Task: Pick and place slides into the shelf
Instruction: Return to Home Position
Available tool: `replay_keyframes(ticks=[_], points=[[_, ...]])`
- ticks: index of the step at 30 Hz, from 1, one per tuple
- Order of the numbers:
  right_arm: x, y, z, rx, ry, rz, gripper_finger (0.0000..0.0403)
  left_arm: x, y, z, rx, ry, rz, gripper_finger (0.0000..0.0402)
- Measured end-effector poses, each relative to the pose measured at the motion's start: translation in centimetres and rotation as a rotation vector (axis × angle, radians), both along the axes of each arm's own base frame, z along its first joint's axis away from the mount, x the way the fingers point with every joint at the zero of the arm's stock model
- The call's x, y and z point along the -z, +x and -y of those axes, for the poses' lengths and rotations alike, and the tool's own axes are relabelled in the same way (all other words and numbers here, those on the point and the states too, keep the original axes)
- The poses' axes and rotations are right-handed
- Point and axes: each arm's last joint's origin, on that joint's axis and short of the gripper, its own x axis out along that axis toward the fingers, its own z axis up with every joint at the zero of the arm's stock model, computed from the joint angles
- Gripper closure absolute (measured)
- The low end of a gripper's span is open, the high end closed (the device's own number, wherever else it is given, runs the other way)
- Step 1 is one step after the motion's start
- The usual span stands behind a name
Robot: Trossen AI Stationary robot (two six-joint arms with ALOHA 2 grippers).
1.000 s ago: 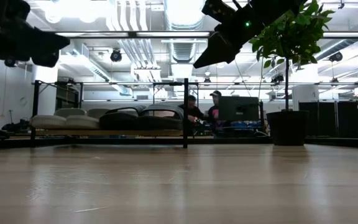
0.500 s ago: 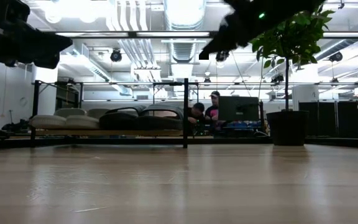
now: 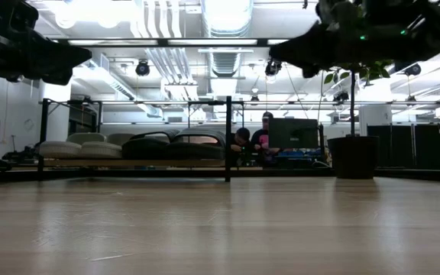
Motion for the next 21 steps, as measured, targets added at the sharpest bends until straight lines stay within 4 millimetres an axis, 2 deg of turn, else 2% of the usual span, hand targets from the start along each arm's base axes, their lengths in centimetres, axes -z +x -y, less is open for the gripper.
replay_keyframes(ticks=[3, 6, 9, 12, 16, 21], points=[[-0.6, 1.5, 0.9, 0.026, -0.003, 0.118, 0.0351, 0.0, 0.0, -0.1, -0.019, 0.021, -0.002, 0.0402], [0.1, 2.3, 2.1, 0.068, -0.036, 0.1, 0.0351, 0.0, 0.0, -0.1, -0.028, 0.022, -0.003, 0.0402], [1.0, 2.0, 3.4, 0.116, 0.015, 0.07, 0.0353, 0.1, 0.0, -0.1, -0.028, 0.022, -0.007, 0.0402], [0.8, 0.6, 3.7, 0.14, 0.019, 0.124, 0.0362, 0.1, 0.0, -0.1, -0.028, 0.026, -0.01, 0.0402], [0.1, -2.2, 3.2, 0.185, -0.075, 0.223, 0.0381, 0.1, 0.0, -0.1, -0.028, 0.03, -0.014, 0.0402], [1.5, -5.4, 2.8, 0.252, -0.051, 0.19, 0.0394, 0.3, 0.0, -0.1, -0.028, 0.033, -0.029, 0.0402]])
